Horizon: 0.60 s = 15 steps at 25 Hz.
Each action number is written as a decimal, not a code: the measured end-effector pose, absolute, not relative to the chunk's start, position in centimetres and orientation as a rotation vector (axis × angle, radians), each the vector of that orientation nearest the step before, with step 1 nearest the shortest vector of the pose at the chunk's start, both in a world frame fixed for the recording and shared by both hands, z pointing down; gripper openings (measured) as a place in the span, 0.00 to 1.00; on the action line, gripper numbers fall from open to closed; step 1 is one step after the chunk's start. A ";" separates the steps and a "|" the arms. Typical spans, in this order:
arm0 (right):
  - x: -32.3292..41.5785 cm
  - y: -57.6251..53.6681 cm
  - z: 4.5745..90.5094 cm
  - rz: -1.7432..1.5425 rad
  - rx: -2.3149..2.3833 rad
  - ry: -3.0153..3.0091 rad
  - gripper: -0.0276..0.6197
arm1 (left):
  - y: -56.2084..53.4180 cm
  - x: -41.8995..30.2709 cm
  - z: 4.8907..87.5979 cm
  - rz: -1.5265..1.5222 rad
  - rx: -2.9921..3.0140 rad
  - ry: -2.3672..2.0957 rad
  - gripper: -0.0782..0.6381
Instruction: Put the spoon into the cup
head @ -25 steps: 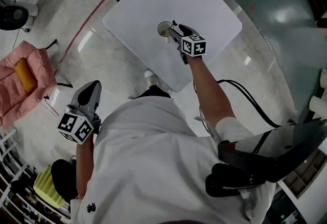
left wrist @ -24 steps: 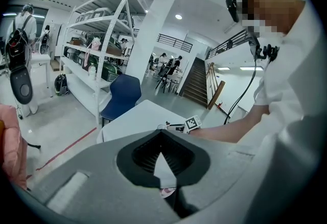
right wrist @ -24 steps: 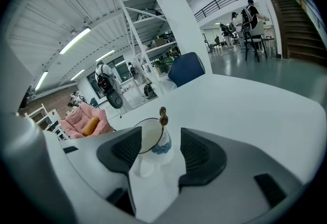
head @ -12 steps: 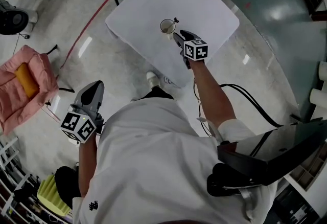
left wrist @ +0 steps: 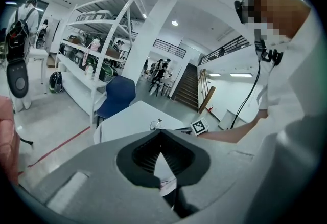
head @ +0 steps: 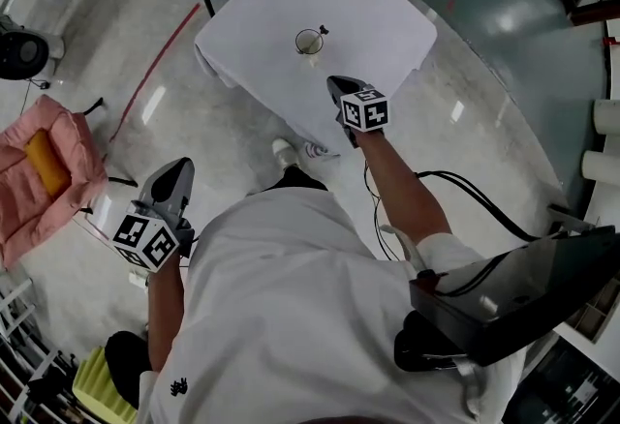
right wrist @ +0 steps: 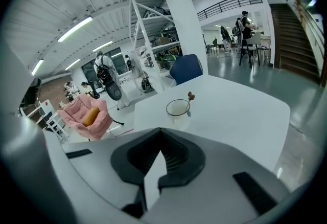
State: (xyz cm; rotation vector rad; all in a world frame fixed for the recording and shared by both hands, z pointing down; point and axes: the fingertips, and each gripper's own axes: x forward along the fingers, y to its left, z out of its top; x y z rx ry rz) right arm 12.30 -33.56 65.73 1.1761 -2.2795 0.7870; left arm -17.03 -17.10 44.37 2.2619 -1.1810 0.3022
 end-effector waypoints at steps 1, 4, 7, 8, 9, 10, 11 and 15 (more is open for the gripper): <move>11.9 -32.7 65.3 0.785 1.169 -2.289 0.05 | -16.7 -16.9 44.2 0.291 2.269 -1.170 0.12; 10.1 -30.3 63.8 0.766 1.134 -2.324 0.05 | -15.1 -17.0 43.9 0.289 2.290 -1.156 0.12; 8.5 -27.7 62.0 0.755 1.103 -2.361 0.05 | -13.2 -16.9 43.1 0.294 2.314 -1.145 0.12; 8.2 -26.9 61.4 0.747 1.097 -2.371 0.05 | -12.6 -16.8 43.0 0.293 2.323 -1.141 0.12; 7.9 -26.3 60.7 0.740 1.092 -2.381 0.05 | -12.0 -16.9 42.8 0.291 2.330 -1.138 0.12; 7.4 -25.6 60.1 0.736 1.085 -2.391 0.05 | -11.3 -17.1 42.8 0.289 2.333 -1.137 0.12; 6.9 -24.8 59.7 0.734 1.075 -2.402 0.05 | -10.6 -17.3 42.9 0.287 2.334 -1.137 0.12; 5.4 -21.3 58.1 0.718 1.035 -2.426 0.05 | -7.8 -18.2 43.0 0.278 2.334 -1.134 0.12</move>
